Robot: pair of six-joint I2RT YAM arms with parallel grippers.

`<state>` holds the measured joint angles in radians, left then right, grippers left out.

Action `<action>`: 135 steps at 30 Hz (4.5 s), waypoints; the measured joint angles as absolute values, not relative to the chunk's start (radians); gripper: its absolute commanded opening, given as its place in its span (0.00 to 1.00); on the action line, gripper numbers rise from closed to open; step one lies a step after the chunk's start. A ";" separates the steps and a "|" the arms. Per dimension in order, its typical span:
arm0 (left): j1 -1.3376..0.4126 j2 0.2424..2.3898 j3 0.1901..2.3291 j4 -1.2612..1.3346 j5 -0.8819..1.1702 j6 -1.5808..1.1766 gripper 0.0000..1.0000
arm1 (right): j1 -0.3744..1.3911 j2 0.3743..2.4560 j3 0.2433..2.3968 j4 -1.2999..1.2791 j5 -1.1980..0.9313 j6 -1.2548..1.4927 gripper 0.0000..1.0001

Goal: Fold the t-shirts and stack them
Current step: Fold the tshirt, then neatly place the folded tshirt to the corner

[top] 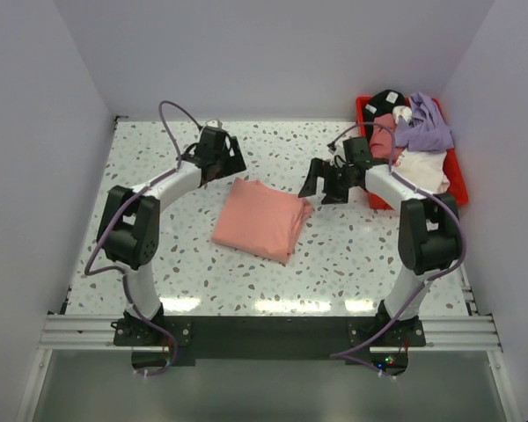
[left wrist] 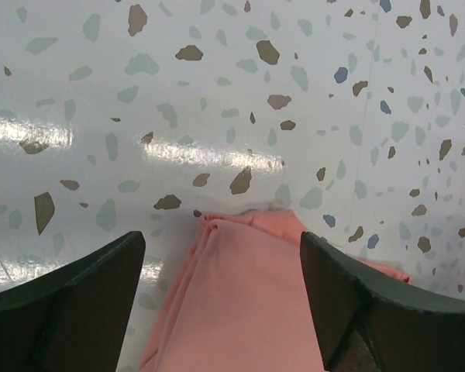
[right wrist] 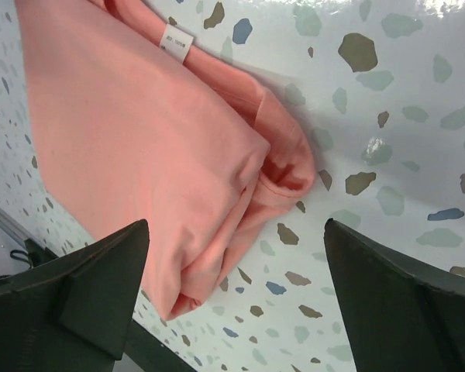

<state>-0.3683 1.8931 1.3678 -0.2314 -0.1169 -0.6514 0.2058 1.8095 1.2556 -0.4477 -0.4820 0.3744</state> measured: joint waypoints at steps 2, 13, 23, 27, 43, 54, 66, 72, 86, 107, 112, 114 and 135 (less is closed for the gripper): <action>-0.368 1.888 1.367 -0.227 -0.115 -0.647 0.97 | 0.207 1.798 1.253 -0.446 -0.486 0.372 0.99; -0.422 1.671 1.184 -0.182 -0.083 -0.652 1.00 | 0.417 1.581 1.139 -0.397 -0.515 0.402 0.99; -0.466 1.712 1.147 -0.166 -0.044 -0.670 1.00 | 0.516 1.751 1.120 -0.258 -0.554 0.465 0.99; -0.466 1.753 1.139 -0.164 -0.033 -0.670 1.00 | 0.516 1.801 1.097 -0.262 -0.522 0.471 0.99; -0.466 1.781 1.061 -0.146 -0.011 -0.670 1.00 | 0.481 1.798 1.106 -0.317 -0.443 0.413 0.99; -0.466 1.503 0.917 -0.168 -0.060 -0.672 1.00 | 0.476 1.580 1.126 -0.442 -0.285 0.355 0.99; -0.466 1.139 0.756 -0.291 -0.252 -0.735 1.00 | 0.469 1.542 1.037 -0.458 -0.088 0.472 0.78; -0.466 1.109 0.725 -0.316 -0.265 -0.749 1.00 | 0.469 1.644 1.037 -0.445 -0.068 0.510 0.70; -0.466 1.109 0.716 -0.323 -0.264 -0.749 1.00 | 0.496 1.759 1.053 -0.397 -0.066 0.549 0.40; -0.466 1.252 0.702 -0.236 -0.159 -0.722 1.00 | 0.533 1.792 1.081 -0.385 -0.081 0.522 0.15; -0.466 1.356 0.703 -0.223 -0.125 -0.713 1.00 | 0.537 1.796 1.095 -0.402 -0.073 0.496 0.13; -0.466 1.375 0.703 -0.216 -0.115 -0.713 1.00 | 0.537 1.800 1.102 -0.408 -0.071 0.482 0.15; -0.465 1.597 0.815 -0.117 -0.105 -0.685 0.85 | 0.538 1.807 1.122 -0.443 -0.056 0.395 0.04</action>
<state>-0.4652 1.5970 0.8150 -0.1165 -0.1051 -0.6849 0.5385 1.8069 1.1221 -0.4427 -0.0559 0.3954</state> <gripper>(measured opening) 0.840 0.152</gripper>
